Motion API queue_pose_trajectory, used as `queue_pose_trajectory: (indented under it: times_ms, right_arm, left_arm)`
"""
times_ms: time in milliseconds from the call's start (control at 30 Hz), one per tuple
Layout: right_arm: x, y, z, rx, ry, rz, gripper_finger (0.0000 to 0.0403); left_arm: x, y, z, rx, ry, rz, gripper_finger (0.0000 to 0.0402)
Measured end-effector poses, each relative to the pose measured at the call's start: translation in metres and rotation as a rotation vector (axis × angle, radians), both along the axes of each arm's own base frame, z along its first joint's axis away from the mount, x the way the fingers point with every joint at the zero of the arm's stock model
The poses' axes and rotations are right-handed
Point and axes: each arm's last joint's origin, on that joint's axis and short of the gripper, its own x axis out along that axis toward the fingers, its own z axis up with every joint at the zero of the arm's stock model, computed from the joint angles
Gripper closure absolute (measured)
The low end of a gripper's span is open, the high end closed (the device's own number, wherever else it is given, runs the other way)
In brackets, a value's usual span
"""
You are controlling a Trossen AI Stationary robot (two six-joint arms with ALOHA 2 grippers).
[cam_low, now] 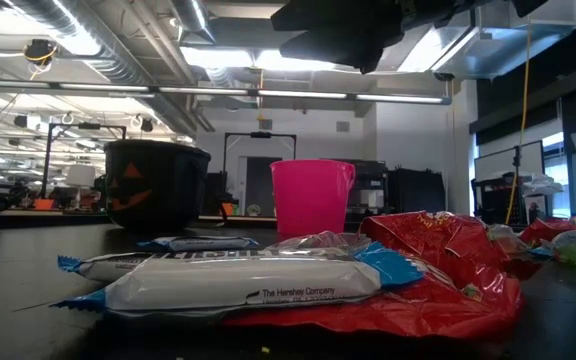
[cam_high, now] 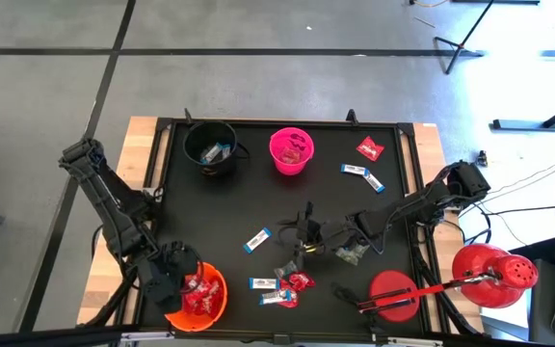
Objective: Organize candy in baskets
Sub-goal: Put the red candy into the orange bucket, then put the white chocolate bar into the black bucket
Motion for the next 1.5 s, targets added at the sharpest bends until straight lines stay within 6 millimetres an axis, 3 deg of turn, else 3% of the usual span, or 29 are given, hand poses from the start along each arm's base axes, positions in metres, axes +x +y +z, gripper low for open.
queue_pose_trajectory:
  times_ms: [333,533,933,1267,1500]
  right_arm:
    - [0.000,0.000,0.000,0.000,0.001,0.000,0.0162]
    - [0.001,-0.002,0.000,0.002,0.002,0.002,0.0162]
    - [0.005,-0.009,-0.001,0.025,-0.005,0.016,0.0162]
    - [0.022,-0.017,-0.045,0.037,0.116,0.024,0.0162]
    - [0.049,-0.026,-0.063,0.107,0.202,0.108,0.0162]
  left_arm:
    - [0.000,0.000,0.000,-0.003,0.002,0.009,0.0286]
    - [0.004,0.003,0.005,-0.056,-0.014,0.026,0.0273]
    - [-0.003,0.029,0.046,0.216,-0.538,-0.045,0.0285]
    - [-0.015,0.057,0.070,0.444,-0.735,-0.003,0.0285]
    - [-0.021,0.072,0.075,0.522,-0.779,0.066,0.0285]
